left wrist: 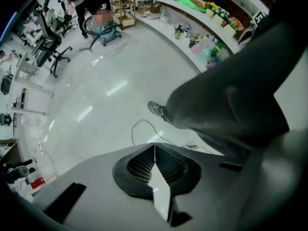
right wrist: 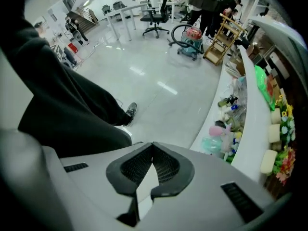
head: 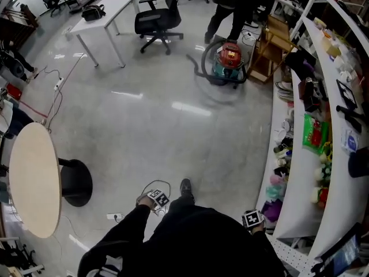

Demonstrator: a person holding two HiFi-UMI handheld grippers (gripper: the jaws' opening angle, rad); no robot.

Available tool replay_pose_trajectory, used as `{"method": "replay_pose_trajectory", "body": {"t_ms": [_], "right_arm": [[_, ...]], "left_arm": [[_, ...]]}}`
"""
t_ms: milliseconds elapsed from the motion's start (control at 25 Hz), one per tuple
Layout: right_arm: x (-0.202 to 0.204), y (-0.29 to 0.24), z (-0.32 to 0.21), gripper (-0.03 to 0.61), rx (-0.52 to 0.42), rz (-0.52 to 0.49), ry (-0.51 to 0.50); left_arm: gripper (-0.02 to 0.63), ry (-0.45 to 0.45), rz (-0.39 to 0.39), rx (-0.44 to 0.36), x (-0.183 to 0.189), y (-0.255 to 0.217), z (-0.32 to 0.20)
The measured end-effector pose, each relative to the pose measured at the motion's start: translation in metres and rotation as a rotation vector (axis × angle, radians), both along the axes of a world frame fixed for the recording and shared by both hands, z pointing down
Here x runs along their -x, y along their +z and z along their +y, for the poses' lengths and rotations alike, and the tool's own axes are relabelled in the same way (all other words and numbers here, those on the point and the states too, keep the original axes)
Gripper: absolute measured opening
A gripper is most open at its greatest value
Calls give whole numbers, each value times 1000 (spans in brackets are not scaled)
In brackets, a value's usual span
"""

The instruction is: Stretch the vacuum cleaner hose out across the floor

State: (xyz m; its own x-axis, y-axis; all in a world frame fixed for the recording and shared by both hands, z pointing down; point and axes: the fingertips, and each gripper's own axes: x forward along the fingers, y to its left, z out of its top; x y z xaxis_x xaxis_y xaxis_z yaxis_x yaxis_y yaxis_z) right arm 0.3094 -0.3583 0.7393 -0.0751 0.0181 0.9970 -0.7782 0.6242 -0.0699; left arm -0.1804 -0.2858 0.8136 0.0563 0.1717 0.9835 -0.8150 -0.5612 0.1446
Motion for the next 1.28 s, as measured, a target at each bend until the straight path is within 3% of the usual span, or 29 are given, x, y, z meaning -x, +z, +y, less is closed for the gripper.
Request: {"method": "replay_pose_trajectory", "body": {"t_ms": [120, 280, 400, 600, 760, 960, 1120, 1200, 1280], "right_arm": [[36, -14, -65, 14, -82, -10, 17], [63, -22, -93, 14, -52, 9, 8], [68, -18, -111, 14, -29, 16, -3], [57, 4, -153, 14, 30, 65, -8], [37, 22, -203, 14, 63, 159, -53], [75, 32, -328, 14, 48, 32, -150], [106, 18, -449, 14, -114, -75, -264], [104, 14, -492, 14, -151, -83, -269], [93, 19, -501, 14, -96, -78, -216]], "left_arm": [[21, -26, 30, -96, 26, -3, -95], [21, -148, 50, -143, 65, -7, -155], [21, -220, 41, -88, 85, 5, -145], [21, -186, -12, 97, 90, 29, -87], [21, -211, -13, 127, 77, 18, -89], [21, -336, -73, 55, 88, -9, -174], [21, -394, -93, -57, 78, -29, -269], [21, -406, -83, -112, 64, -38, -320], [21, -387, -70, -144, 51, -47, -359]]}}
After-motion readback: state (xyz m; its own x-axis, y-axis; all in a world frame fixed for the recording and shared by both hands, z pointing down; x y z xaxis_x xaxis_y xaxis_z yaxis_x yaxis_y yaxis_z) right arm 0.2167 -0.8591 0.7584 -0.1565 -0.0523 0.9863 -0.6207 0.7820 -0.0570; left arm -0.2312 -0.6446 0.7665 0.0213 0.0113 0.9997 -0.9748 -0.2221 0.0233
